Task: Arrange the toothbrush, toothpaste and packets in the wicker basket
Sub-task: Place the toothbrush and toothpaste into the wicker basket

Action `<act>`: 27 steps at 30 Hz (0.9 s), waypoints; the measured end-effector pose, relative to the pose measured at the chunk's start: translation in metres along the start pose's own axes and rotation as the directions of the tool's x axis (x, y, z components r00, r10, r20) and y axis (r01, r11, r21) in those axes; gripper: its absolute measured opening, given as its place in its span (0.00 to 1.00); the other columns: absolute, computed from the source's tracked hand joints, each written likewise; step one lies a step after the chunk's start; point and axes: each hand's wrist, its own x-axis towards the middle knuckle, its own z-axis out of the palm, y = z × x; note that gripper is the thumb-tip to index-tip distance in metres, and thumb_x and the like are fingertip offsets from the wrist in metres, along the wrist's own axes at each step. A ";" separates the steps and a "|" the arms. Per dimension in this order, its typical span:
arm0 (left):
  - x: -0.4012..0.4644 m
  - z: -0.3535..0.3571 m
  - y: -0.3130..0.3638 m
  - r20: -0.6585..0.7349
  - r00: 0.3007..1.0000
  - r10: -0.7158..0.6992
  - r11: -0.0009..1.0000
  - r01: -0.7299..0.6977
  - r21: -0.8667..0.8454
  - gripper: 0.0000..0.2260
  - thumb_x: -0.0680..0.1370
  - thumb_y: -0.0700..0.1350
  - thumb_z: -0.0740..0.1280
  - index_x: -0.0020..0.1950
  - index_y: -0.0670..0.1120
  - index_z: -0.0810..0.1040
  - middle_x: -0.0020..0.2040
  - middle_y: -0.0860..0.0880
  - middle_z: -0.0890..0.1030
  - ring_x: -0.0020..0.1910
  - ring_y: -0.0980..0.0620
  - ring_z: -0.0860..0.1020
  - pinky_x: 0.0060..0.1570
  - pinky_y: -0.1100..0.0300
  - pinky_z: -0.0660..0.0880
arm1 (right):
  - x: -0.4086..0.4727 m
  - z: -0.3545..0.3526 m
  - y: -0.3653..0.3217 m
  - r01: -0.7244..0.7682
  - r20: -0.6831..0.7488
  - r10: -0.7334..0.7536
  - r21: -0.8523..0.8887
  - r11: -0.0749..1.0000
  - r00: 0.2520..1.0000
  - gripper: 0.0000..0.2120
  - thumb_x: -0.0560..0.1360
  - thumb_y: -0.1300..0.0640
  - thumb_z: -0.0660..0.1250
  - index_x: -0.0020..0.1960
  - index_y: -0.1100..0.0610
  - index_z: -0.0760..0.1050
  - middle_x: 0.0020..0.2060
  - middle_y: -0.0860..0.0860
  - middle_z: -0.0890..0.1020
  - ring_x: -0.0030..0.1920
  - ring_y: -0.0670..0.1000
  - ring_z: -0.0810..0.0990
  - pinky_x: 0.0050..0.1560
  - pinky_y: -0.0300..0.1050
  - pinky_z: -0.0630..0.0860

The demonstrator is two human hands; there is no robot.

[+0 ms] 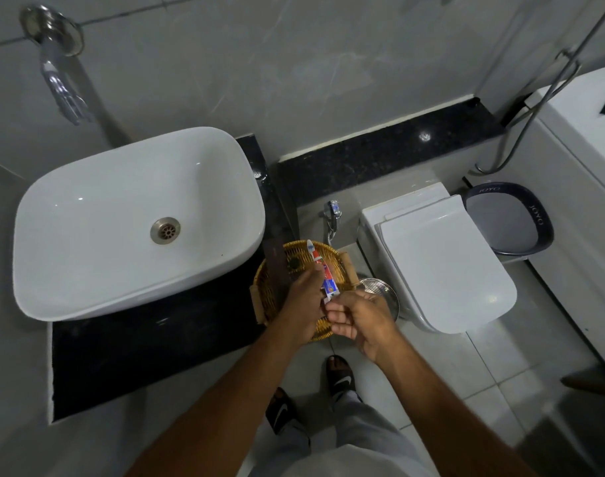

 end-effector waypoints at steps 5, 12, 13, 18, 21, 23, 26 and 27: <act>-0.010 0.008 0.002 -0.066 0.991 0.120 0.958 -0.098 0.270 0.19 0.81 0.53 0.59 0.69 0.45 0.71 0.54 0.43 0.81 0.52 0.47 0.81 0.45 0.57 0.79 | 0.004 -0.004 0.008 0.065 -0.159 -0.079 -0.093 0.994 0.984 0.09 0.75 0.66 0.70 0.36 0.63 0.82 0.26 0.56 0.81 0.22 0.48 0.76 0.21 0.39 0.75; -0.026 -0.048 -0.002 0.061 0.578 0.813 0.021 -0.134 0.991 0.27 0.79 0.54 0.60 0.72 0.38 0.65 0.68 0.37 0.74 0.67 0.39 0.72 0.65 0.43 0.70 | 0.023 -0.002 0.016 0.025 -0.365 -0.166 -0.360 0.933 0.916 0.09 0.74 0.61 0.72 0.35 0.56 0.82 0.34 0.54 0.86 0.38 0.55 0.86 0.42 0.55 0.85; -0.024 -0.056 -0.005 0.100 0.599 0.795 -0.067 -0.077 0.995 0.28 0.79 0.54 0.60 0.73 0.37 0.64 0.69 0.35 0.73 0.69 0.37 0.70 0.68 0.41 0.67 | 0.025 0.000 0.016 0.014 -0.379 -0.174 -0.390 0.921 0.909 0.09 0.74 0.60 0.72 0.35 0.54 0.81 0.35 0.53 0.86 0.39 0.55 0.86 0.44 0.56 0.85; -0.012 -0.085 -0.022 0.142 0.714 0.685 -0.259 0.057 0.964 0.33 0.80 0.57 0.54 0.75 0.34 0.57 0.76 0.31 0.61 0.77 0.34 0.55 0.74 0.39 0.52 | 0.034 0.008 0.015 -0.010 -0.382 -0.184 -0.453 0.891 0.906 0.04 0.74 0.57 0.70 0.40 0.55 0.80 0.38 0.54 0.87 0.39 0.56 0.86 0.44 0.58 0.85; -0.010 -0.092 -0.032 0.127 0.751 0.647 -0.268 0.069 0.961 0.35 0.79 0.57 0.55 0.76 0.33 0.54 0.77 0.31 0.57 0.77 0.34 0.52 0.75 0.40 0.51 | 0.037 0.011 0.014 -0.034 -0.410 -0.168 -0.441 0.897 0.896 0.03 0.71 0.58 0.70 0.40 0.58 0.81 0.35 0.53 0.86 0.36 0.55 0.85 0.42 0.55 0.86; -0.009 -0.093 -0.037 0.115 0.769 0.629 -0.256 0.066 0.964 0.36 0.79 0.57 0.57 0.76 0.33 0.53 0.77 0.31 0.56 0.77 0.34 0.52 0.75 0.40 0.51 | 0.040 0.012 0.015 -0.048 -0.426 -0.149 -0.418 0.907 0.892 0.03 0.69 0.60 0.70 0.40 0.59 0.82 0.33 0.53 0.85 0.34 0.54 0.85 0.39 0.53 0.86; -0.009 -0.093 -0.040 0.106 0.777 0.620 -0.239 0.059 0.969 0.36 0.79 0.57 0.58 0.76 0.33 0.53 0.77 0.31 0.55 0.77 0.34 0.51 0.75 0.41 0.50 | 0.046 0.012 0.017 -0.078 -0.424 -0.086 -0.355 0.932 0.901 0.03 0.67 0.63 0.71 0.40 0.60 0.82 0.32 0.54 0.86 0.33 0.55 0.86 0.39 0.55 0.86; -0.009 -0.093 -0.039 0.105 0.778 0.620 -0.233 0.054 0.971 0.36 0.79 0.57 0.58 0.76 0.33 0.53 0.77 0.31 0.55 0.77 0.34 0.51 0.75 0.41 0.50 | 0.048 0.012 0.017 -0.088 -0.428 -0.066 -0.332 0.939 0.901 0.02 0.68 0.64 0.71 0.39 0.61 0.82 0.31 0.54 0.86 0.32 0.55 0.86 0.38 0.56 0.86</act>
